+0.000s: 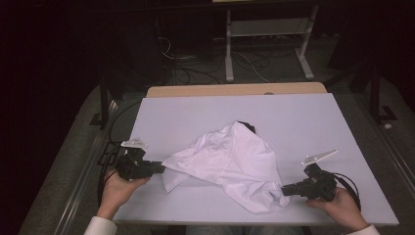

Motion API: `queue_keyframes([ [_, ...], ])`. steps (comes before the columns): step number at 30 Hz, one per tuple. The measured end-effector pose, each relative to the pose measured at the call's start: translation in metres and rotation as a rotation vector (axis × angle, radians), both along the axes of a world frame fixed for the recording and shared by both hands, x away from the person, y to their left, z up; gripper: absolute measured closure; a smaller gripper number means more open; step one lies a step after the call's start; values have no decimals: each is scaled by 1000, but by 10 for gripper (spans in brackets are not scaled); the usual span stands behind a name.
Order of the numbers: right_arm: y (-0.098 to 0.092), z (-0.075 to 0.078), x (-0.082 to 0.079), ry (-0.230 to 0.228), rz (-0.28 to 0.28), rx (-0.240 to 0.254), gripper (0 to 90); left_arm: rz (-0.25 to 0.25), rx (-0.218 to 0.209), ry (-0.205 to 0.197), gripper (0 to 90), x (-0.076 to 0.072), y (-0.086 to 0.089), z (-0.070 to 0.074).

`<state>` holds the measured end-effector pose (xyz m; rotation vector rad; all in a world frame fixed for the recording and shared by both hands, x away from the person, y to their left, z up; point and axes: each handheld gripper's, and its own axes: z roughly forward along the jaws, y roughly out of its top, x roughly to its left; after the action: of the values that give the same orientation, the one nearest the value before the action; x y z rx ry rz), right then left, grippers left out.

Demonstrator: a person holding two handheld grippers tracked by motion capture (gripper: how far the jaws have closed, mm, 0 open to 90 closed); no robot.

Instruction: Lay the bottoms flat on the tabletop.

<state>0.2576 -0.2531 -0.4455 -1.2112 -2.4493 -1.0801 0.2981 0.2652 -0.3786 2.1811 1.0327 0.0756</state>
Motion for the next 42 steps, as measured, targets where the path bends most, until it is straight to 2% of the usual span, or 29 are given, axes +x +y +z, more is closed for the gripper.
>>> queue_keyframes([
  [3, -10, 0, -1, 9, -21, 7, 849, 0, -31, -1, 647, 7, -4, 3],
  [5, -14, 2, -2, 10, -25, 11, 849, 5, -36, -4, 599, 12, -8, 4],
  [11, -30, 6, -8, 6, -47, 14, 849, 12, -43, -12, 529, 28, -22, 2],
  [16, -45, 7, -9, -4, -93, 3, 848, 20, -48, -9, 514, 45, -34, -1],
  [17, -48, 8, -9, -7, -101, 1, 848, 25, -48, -8, 513, 53, -38, -4],
  [18, -48, 8, -9, -7, -101, 1, 848, 25, -48, -8, 513, 53, -38, -4],
  [19, -52, 7, -8, -12, -117, -7, 847, 33, -44, -4, 513, 61, -42, -8],
  [24, -59, 5, -3, -7, -141, -23, 832, 52, -33, 3, 509, 75, -49, -17],
  [26, -59, 6, -3, -18, -149, -26, 777, 63, -40, 7, 507, 82, -52, -23],
  [27, -59, 6, -3, -18, -149, -26, 777, 63, -40, 7, 507, 82, -52, -23],
  [28, -58, 9, -3, -57, -171, -53, 675, 68, -39, 11, 507, 87, -53, -27],
  [29, -58, 9, -3, -57, -171, -53, 675, 68, -39, 11, 505, 87, -53, -27],
  [32, -55, 17, 2, -129, -191, -43, 537, 77, -29, 13, 503, 97, -54, -31],
  [34, -53, 20, 5, -133, -195, -40, 502, 79, -36, 10, 503, 101, -55, -31],
  [36, -48, 24, 14, -149, -192, -32, 412, 85, -44, 20, 502, 107, -58, -33],
  [38, -42, 26, 24, -165, -185, -10, 343, 74, -33, 29, 499, 114, -62, -34],
  [39, -35, 29, 35, -179, -177, -1, 254, 61, -31, 37, 495, 121, -69, -36],
  [40, -35, 29, 35, -179, -177, -1, 254, 61, -31, 37, 494, 121, -69, -36],
  [41, -27, 32, 49, -186, -161, -6, 154, 48, -38, 43, 494, 125, -73, -38],
  [42, -25, 33, 57, -183, -160, -3, 137, 27, -34, 55, 493, 129, -82, -41],
])
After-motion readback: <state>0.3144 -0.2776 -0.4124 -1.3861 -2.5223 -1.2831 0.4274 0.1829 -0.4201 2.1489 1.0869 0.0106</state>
